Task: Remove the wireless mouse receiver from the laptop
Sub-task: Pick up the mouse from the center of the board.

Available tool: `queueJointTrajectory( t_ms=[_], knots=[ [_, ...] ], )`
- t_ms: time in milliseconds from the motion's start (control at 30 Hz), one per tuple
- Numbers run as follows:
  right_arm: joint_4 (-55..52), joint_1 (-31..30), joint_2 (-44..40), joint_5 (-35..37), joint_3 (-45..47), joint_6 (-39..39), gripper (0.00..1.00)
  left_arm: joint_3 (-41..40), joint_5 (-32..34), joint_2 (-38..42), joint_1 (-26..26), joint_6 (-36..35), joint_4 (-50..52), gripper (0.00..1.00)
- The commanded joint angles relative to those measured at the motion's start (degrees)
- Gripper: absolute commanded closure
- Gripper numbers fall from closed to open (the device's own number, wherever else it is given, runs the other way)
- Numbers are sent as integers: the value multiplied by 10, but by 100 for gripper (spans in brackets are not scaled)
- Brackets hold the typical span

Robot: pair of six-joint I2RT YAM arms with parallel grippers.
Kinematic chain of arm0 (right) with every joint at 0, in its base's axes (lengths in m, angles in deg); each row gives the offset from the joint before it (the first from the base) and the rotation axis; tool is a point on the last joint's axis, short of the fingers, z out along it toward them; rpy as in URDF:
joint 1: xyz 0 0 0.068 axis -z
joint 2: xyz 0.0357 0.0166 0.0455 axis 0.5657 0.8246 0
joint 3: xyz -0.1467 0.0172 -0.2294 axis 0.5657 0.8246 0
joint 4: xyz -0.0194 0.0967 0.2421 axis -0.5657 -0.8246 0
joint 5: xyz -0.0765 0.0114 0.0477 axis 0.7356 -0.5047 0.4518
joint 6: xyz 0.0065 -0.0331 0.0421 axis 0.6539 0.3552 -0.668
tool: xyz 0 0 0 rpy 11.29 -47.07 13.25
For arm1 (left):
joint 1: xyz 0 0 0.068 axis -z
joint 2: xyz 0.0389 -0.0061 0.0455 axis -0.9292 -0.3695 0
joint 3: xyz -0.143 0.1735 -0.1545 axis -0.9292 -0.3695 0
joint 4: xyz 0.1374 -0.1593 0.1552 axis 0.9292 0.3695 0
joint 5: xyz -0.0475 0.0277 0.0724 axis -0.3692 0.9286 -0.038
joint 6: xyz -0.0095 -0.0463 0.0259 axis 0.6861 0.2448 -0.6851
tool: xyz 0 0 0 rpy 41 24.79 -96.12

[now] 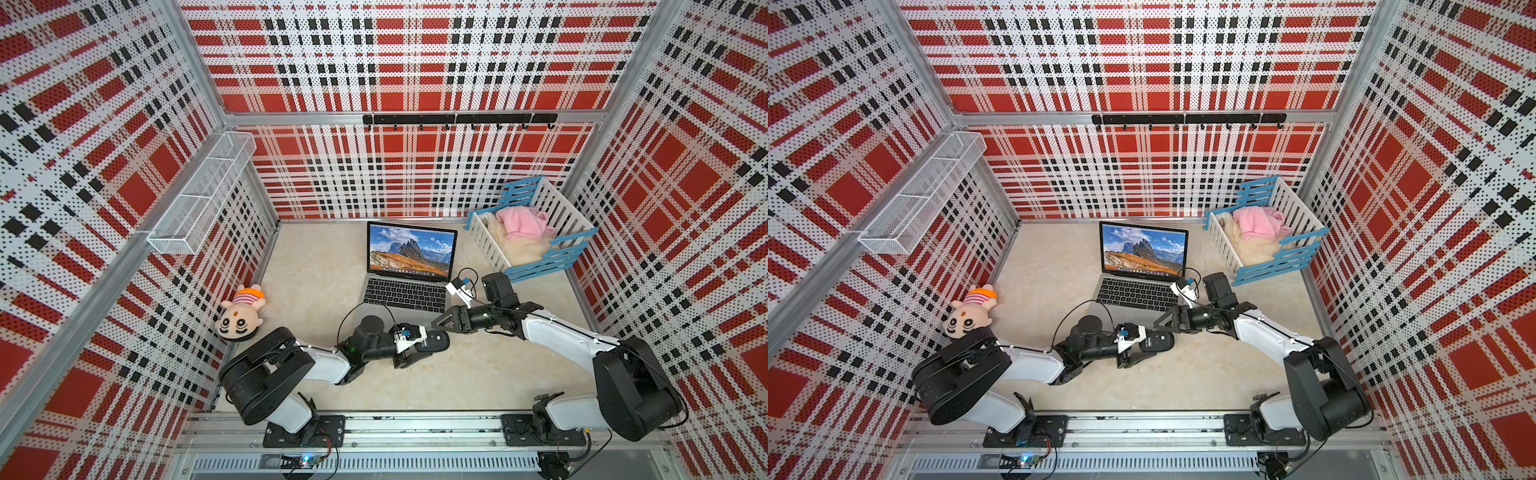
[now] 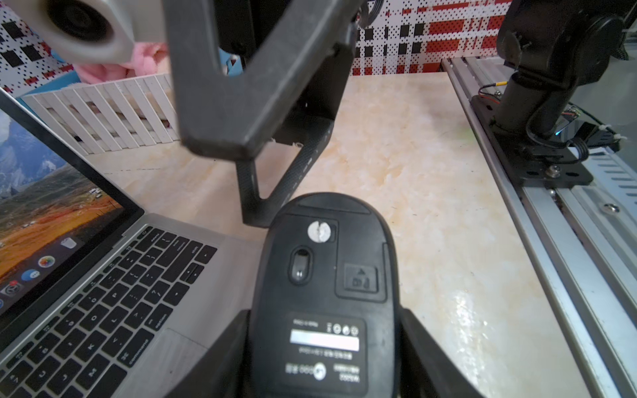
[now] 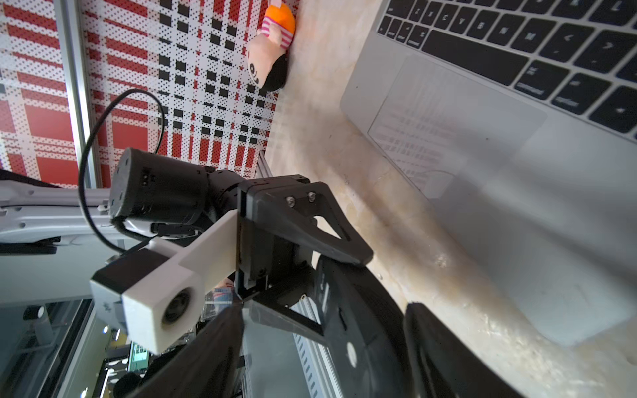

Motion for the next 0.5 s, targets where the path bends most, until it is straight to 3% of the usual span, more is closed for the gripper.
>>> queueJointTrajectory(
  t_ms=[0,467],
  knots=[
    [12,0,0,-25,-1,-3,26,4,10,22,2,-13,22,76],
    [31,3,-23,-29,48,-33,25,-14,17,77,-5,-19,33,75]
  ],
)
